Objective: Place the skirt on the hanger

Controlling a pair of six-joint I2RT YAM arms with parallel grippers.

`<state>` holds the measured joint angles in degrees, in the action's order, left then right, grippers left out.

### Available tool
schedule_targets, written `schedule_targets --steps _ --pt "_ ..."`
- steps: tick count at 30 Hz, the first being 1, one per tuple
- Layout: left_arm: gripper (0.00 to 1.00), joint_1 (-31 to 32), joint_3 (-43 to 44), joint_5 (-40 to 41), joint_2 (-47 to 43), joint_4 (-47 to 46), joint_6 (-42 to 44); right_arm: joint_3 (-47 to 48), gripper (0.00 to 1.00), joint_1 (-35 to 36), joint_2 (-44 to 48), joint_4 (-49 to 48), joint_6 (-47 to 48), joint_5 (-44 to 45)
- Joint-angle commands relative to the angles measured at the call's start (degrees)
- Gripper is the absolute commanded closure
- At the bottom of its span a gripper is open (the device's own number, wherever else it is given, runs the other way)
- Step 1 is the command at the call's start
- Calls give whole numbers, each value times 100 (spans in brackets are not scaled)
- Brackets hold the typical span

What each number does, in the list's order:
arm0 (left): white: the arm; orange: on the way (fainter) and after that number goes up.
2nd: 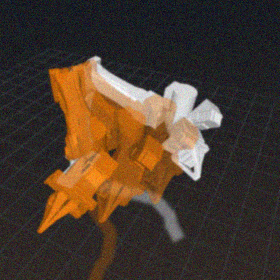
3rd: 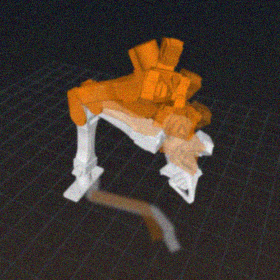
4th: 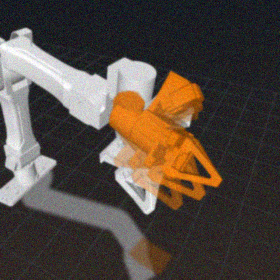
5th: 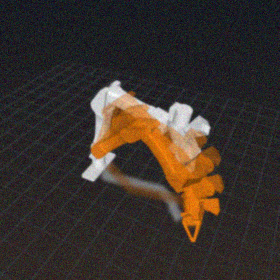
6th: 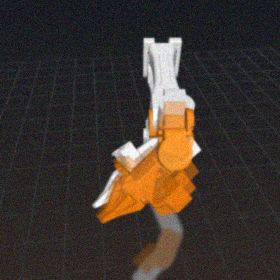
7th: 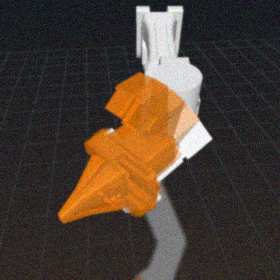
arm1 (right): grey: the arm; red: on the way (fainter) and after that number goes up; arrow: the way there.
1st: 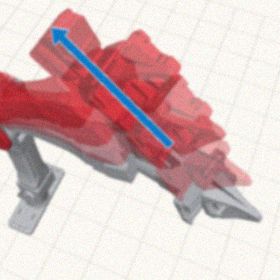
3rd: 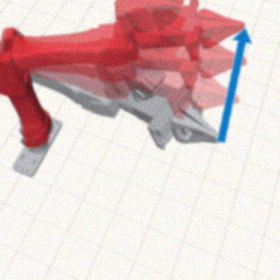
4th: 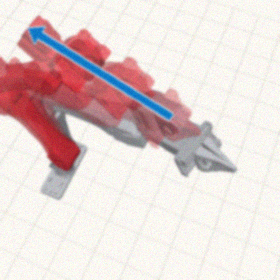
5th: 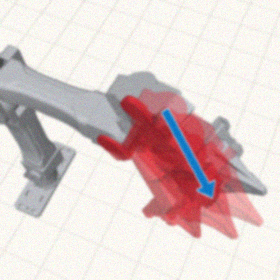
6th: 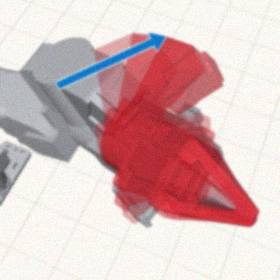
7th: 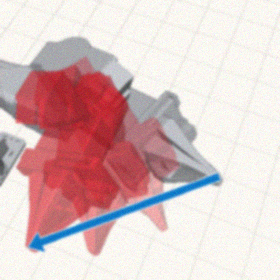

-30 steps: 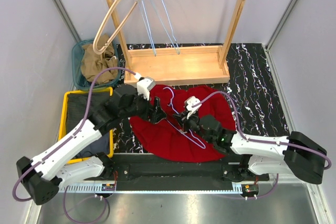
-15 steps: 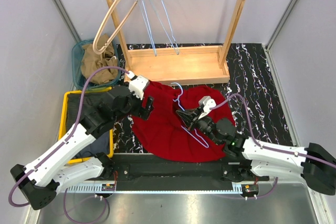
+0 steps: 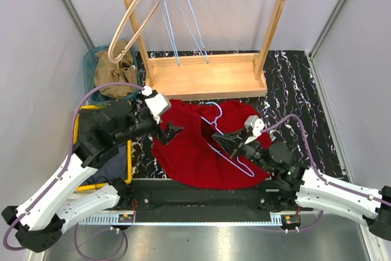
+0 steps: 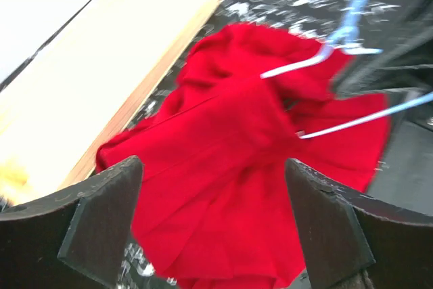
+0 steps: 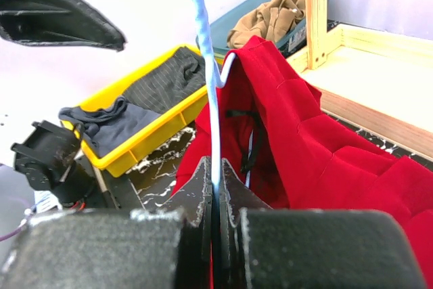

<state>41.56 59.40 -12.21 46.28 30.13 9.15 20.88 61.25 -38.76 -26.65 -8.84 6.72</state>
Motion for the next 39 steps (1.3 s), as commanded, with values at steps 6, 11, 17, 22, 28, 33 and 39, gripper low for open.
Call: schedule_targets --steps 6,11,17,22,28,33,39 --pt "15 10 99 -284 873 -683 280 -93 100 45 169 -463 -100 -30" --pt "41 10 -252 815 1216 -1369 753 -181 100 45 -70 -902 -127 -4" --pt "57 10 -218 449 1664 -948 1037 -120 100 45 -131 -1034 -127 -118" --pt "58 10 -51 -245 1832 -508 1028 -163 100 45 -175 -1035 -74 -101" --pt "57 10 45 -554 1919 -692 1019 -225 100 45 -167 -1105 -144 -232" --pt "55 10 11 -809 1893 -1123 861 -94 100 45 -53 -842 -206 -496" --pt "50 36 11 -906 1753 -1273 755 109 100 45 150 -271 -294 -655"
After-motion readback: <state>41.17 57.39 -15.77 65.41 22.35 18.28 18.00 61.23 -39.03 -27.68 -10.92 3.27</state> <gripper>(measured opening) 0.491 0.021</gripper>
